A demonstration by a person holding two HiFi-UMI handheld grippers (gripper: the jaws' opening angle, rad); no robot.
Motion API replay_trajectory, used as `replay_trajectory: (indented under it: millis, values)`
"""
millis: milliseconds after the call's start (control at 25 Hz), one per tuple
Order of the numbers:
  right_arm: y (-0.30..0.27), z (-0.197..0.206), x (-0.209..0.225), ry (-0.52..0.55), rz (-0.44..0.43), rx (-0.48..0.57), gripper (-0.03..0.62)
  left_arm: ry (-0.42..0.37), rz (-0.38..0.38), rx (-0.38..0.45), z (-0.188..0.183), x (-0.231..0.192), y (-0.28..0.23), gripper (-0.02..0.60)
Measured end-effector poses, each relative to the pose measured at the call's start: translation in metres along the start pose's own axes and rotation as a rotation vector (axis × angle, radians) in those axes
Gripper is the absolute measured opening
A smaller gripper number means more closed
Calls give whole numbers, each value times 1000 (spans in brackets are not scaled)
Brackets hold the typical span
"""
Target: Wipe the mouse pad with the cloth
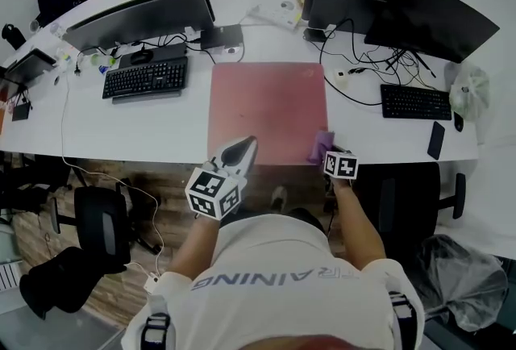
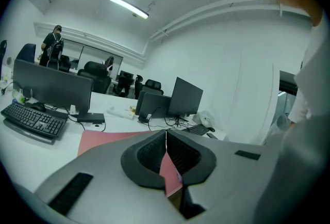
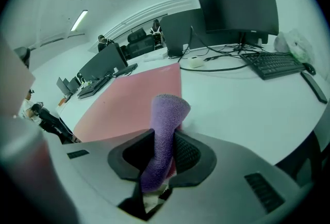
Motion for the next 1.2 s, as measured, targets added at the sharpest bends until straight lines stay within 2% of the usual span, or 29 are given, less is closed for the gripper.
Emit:
replay_trajectory:
  millis: [280,400,480,680,1000,1200]
  values:
    - [19,16,38,-49,109,3,109,-17,10,24,-9,3,6,32]
    - [28,16,41,-61,157,0,109,-25,13,36,-16,-1,12,32]
    - [38,4,32,-50,172,37,109,-29,13,48,-22,-6,18,32]
    - [73,-66,-14,-4,149,245,109,-56,11,94,-48,-24,36,32]
    - [160,-208,-126,179,117,598,107,-129,-8,200,-110,-57,83,32]
    - [205,-259,-193,266,99,764,107,-174,-20,253,-141,-75,115,32]
Point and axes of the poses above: the fingertips, and each gripper's own axes: y backward along the fingers, x to its right, z out of its underside, the point moved 2 cm from there along y, backward along the fingers, and after that the axes turned 11 degrees about y, right-handed, at the moved point
